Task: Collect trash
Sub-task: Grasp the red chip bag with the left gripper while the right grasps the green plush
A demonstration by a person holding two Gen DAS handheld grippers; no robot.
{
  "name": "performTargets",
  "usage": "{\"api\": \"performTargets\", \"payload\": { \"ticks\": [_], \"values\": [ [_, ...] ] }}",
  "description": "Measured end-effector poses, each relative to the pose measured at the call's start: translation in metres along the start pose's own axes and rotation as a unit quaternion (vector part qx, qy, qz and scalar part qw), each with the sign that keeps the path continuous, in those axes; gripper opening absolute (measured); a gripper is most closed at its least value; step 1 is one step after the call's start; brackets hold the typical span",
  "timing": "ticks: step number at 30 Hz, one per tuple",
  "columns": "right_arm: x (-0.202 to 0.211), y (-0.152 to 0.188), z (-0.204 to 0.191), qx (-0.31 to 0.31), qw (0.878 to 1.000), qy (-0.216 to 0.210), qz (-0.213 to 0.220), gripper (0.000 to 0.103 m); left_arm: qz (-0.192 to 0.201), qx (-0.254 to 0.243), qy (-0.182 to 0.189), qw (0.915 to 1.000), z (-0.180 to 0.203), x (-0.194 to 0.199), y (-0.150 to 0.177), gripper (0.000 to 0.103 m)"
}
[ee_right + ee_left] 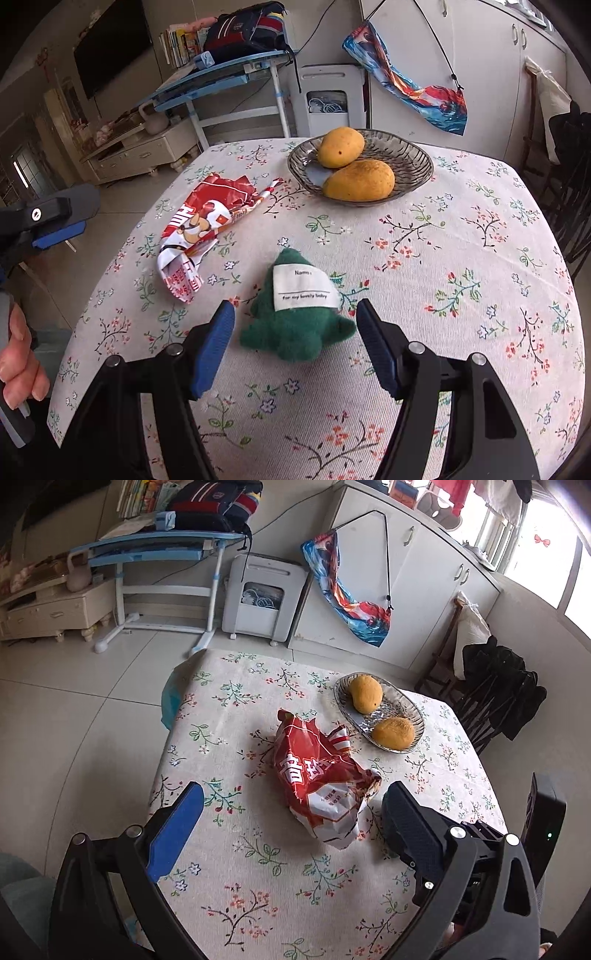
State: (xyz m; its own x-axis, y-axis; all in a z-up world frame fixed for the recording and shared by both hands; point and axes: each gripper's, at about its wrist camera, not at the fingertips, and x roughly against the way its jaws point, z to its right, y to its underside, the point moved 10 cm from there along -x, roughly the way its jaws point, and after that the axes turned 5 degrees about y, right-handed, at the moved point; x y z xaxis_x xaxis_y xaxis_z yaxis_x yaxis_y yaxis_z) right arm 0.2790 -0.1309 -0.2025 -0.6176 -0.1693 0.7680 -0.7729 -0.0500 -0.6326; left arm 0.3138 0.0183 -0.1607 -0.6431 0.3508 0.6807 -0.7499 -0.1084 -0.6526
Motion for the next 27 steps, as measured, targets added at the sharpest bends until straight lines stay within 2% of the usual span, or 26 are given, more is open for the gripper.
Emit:
{"api": "performTargets", "payload": {
  "ticks": [8, 12, 15, 16, 17, 18, 20, 22, 24, 27],
  "values": [
    [-0.007, 0.002, 0.001, 0.026, 0.999, -0.007, -0.017, 0.052, -0.040, 0.031, -0.008, 0.9987, -0.012, -0.057, -0.004, 0.096],
    [-0.004, 0.005, 0.006, 0.020, 0.999, -0.015, -0.029, 0.044, -0.061, 0.055, -0.007, 0.9966, -0.017, -0.079, 0.000, 0.096],
    [-0.001, 0.007, 0.014, 0.002, 0.999, -0.025, -0.036, 0.042, -0.062, 0.041, -0.008, 0.9972, -0.013, -0.086, 0.000, 0.093],
    [0.001, 0.007, 0.017, -0.003, 0.999, -0.028, -0.038, 0.041, -0.063, 0.035, -0.007, 0.9974, -0.010, -0.088, 0.000, 0.087],
    [0.002, 0.008, 0.020, -0.007, 0.999, -0.028, -0.040, 0.041, -0.066, 0.032, 0.000, 0.9973, -0.008, -0.090, 0.001, 0.075],
    [0.003, 0.009, 0.023, -0.010, 0.999, -0.029, -0.042, 0.041, -0.071, 0.031, 0.010, 0.9970, -0.005, -0.093, 0.003, 0.068],
    [0.005, 0.012, 0.026, -0.015, 0.998, -0.032, -0.046, 0.041, -0.073, 0.028, 0.019, 0.9968, -0.001, -0.095, 0.005, 0.043],
    [0.007, 0.014, 0.029, -0.017, 0.998, -0.033, -0.048, 0.041, -0.080, 0.023, 0.031, 0.9960, 0.004, -0.097, 0.008, 0.025],
    [0.010, 0.016, 0.031, -0.018, 0.998, -0.034, -0.048, 0.041, -0.075, 0.014, 0.030, 0.9967, 0.007, -0.092, 0.007, 0.018],
    [0.013, 0.020, 0.033, -0.018, 0.998, -0.034, -0.050, 0.041, -0.076, -0.002, 0.029, 0.9967, 0.011, -0.083, 0.009, 0.015]
  ]
}}
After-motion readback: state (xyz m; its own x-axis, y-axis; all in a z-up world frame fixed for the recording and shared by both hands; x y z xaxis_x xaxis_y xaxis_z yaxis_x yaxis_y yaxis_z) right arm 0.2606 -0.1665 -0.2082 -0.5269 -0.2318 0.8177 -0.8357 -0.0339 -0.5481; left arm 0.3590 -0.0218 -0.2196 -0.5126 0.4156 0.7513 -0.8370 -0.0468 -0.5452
